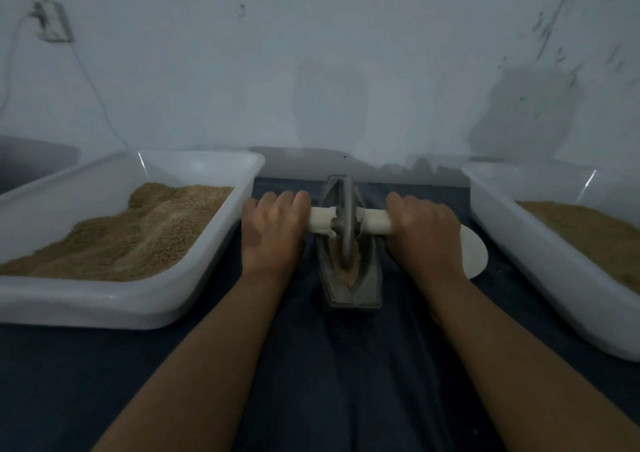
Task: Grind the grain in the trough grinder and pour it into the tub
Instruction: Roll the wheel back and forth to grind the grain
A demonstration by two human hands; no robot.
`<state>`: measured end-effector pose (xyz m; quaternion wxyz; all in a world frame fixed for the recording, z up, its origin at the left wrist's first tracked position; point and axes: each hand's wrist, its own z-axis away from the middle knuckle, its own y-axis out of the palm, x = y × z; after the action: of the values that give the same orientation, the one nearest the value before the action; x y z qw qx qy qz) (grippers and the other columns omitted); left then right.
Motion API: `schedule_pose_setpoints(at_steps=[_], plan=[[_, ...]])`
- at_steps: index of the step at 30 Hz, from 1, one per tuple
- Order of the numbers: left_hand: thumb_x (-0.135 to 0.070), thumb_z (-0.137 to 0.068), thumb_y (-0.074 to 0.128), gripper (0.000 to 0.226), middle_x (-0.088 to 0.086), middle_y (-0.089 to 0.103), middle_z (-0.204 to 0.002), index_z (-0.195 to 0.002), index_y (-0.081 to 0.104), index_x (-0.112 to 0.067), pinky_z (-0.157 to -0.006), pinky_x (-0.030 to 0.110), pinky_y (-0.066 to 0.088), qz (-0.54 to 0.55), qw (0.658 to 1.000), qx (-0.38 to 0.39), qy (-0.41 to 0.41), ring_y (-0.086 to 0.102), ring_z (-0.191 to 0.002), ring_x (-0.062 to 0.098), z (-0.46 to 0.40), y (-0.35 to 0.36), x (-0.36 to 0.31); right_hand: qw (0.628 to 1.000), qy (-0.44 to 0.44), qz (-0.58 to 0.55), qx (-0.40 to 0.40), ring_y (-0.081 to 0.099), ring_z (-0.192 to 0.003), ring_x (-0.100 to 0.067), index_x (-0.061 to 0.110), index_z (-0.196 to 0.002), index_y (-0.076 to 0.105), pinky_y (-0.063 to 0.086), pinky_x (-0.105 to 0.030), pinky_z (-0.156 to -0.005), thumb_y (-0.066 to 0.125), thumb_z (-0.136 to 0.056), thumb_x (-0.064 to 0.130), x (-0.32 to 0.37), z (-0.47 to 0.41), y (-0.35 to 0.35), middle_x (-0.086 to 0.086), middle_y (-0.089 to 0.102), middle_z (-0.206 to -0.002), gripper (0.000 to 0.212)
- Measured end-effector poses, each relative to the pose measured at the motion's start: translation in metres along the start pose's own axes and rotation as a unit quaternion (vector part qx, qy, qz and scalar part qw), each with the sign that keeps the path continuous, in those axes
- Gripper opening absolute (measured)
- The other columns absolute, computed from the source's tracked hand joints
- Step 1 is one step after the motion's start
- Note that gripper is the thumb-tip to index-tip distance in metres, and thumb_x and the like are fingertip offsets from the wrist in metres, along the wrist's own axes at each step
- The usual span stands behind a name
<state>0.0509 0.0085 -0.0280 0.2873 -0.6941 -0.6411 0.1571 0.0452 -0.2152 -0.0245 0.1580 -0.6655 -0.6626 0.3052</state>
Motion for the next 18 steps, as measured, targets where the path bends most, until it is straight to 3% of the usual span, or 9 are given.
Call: schedule_pose_setpoints(at_steps=[5,12,16,18], plan=[[-0.004,-0.073,0.062,0.021,0.004,0.059,-0.07,-0.079,0.05,-0.02,-0.062,0.035,0.025,-0.01,1.0,0.029,0.004,0.055,-0.065,0.031,-0.003,0.001,0.002,1.0,0.008,-0.002,0.022,0.044,-0.045,-0.025,0.014,-0.076,0.05,0.022,-0.028,-0.049,0.074,-0.067,0.008,-0.002,0.001,0.001,-0.006,0.053,-0.059,0.026],[-0.008,-0.074,0.068,0.03,0.004,0.06,-0.069,-0.075,0.041,-0.023,-0.061,0.034,0.026,-0.007,0.997,0.082,0.007,0.055,-0.063,0.029,-0.029,0.027,0.006,0.999,0.001,0.006,0.054,0.033,-0.049,-0.023,0.018,-0.072,0.051,0.015,-0.026,-0.052,0.079,-0.067,0.034,-0.011,-0.027,0.032,-0.005,0.055,-0.058,0.032],[-0.009,-0.075,0.066,0.027,0.002,0.056,-0.065,-0.072,0.043,-0.022,-0.06,0.033,0.023,-0.008,0.996,0.091,-0.01,0.051,-0.06,0.027,-0.04,0.034,0.003,0.994,-0.012,-0.002,0.112,0.048,-0.059,-0.027,0.025,-0.082,0.055,0.026,-0.031,-0.056,0.07,-0.073,0.047,-0.015,-0.045,0.042,-0.001,0.061,-0.071,0.028],[-0.009,-0.076,0.065,0.027,0.001,0.055,-0.064,-0.07,0.042,-0.023,-0.059,0.034,0.023,-0.002,0.996,0.089,-0.022,0.049,-0.059,0.026,-0.041,0.027,0.0,0.991,-0.003,-0.013,0.136,0.044,-0.06,-0.024,0.027,-0.083,0.052,0.028,-0.031,-0.058,0.068,-0.075,0.048,-0.015,-0.047,0.039,0.001,0.058,-0.071,0.028]])
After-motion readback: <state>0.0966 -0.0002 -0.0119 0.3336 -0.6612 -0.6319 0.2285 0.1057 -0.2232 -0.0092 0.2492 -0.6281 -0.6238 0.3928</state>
